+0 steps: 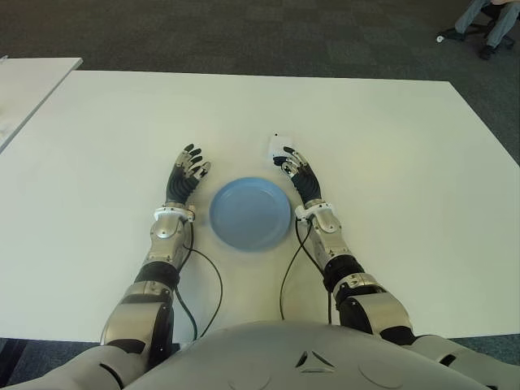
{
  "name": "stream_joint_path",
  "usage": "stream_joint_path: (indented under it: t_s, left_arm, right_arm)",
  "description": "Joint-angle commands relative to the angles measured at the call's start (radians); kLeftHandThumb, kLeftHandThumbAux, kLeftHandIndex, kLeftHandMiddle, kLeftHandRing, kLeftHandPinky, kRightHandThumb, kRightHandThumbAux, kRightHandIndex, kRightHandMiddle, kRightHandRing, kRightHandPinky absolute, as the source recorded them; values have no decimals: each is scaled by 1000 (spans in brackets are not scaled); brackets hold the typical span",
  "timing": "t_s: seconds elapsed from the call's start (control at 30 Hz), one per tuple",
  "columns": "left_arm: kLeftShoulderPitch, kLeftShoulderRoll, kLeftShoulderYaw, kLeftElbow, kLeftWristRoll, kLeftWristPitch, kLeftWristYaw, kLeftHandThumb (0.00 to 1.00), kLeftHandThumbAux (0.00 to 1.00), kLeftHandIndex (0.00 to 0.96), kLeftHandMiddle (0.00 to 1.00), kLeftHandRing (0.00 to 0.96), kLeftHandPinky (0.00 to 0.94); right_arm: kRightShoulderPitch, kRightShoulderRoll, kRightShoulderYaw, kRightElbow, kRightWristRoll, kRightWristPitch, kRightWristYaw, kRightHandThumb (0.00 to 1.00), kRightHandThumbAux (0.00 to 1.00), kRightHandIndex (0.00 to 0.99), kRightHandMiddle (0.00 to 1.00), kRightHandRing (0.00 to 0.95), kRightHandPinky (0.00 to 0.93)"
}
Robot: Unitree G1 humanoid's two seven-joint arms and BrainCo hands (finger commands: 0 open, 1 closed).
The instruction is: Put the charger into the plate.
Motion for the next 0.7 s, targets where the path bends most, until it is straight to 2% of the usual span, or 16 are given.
stream_joint_path:
  t_s: [0.03, 0.53, 0.7]
  left_arm:
    - [41, -10, 6, 101, 6, 60, 9, 18, 606, 83, 156, 154, 173]
    - [7, -17, 17, 155, 11, 55, 10, 31, 620, 95, 158, 159, 176]
    - [-4, -20, 18, 169, 13, 57, 14, 34, 622, 93, 153, 155, 171]
  right_arm:
    - [63, 2, -13, -52, 4, 58, -31, 0, 600, 121, 250, 217, 188]
    - [144, -2, -1, -342, 8, 173, -71, 12, 654, 95, 178, 167, 174]
    - [164, -8, 8, -506, -3, 270, -96, 56, 677, 87, 174, 171, 203]
